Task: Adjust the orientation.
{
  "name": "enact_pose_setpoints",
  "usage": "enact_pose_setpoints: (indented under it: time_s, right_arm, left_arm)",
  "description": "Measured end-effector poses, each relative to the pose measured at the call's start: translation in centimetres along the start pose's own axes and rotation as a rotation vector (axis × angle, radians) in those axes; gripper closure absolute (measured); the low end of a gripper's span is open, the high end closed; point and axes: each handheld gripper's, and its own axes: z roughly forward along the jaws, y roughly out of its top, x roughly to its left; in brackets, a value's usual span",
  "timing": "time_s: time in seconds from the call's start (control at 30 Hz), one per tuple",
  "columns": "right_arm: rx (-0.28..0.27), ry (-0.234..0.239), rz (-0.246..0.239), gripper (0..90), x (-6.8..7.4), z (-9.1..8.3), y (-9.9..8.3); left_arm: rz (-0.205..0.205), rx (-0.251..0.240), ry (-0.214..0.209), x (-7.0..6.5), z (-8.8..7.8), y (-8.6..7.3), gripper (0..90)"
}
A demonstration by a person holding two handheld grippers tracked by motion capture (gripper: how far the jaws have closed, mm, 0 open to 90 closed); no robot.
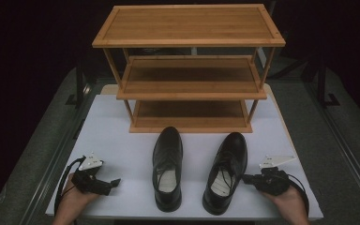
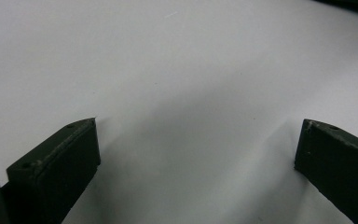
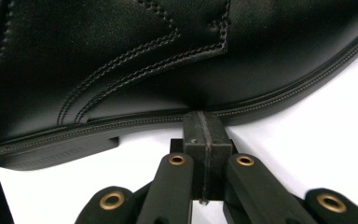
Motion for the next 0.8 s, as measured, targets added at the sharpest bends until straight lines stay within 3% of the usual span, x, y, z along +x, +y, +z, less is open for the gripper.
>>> enact_pose_setpoints:
  time_s: [0.17, 0.8]
  right_arm:
    - [0.002, 0.030, -0.007, 90.0, 0.5, 0.4, 0.5]
    - [0.030, 0.049, -0.068, 89.9, 1.2, 2.9, 3.2]
  left_arm:
    - [0.000, 0.000, 0.000, 0.0, 0.0, 0.0, 0.0]
    - [0.001, 0.001, 0.001, 0.0, 0.0, 0.0, 0.0]
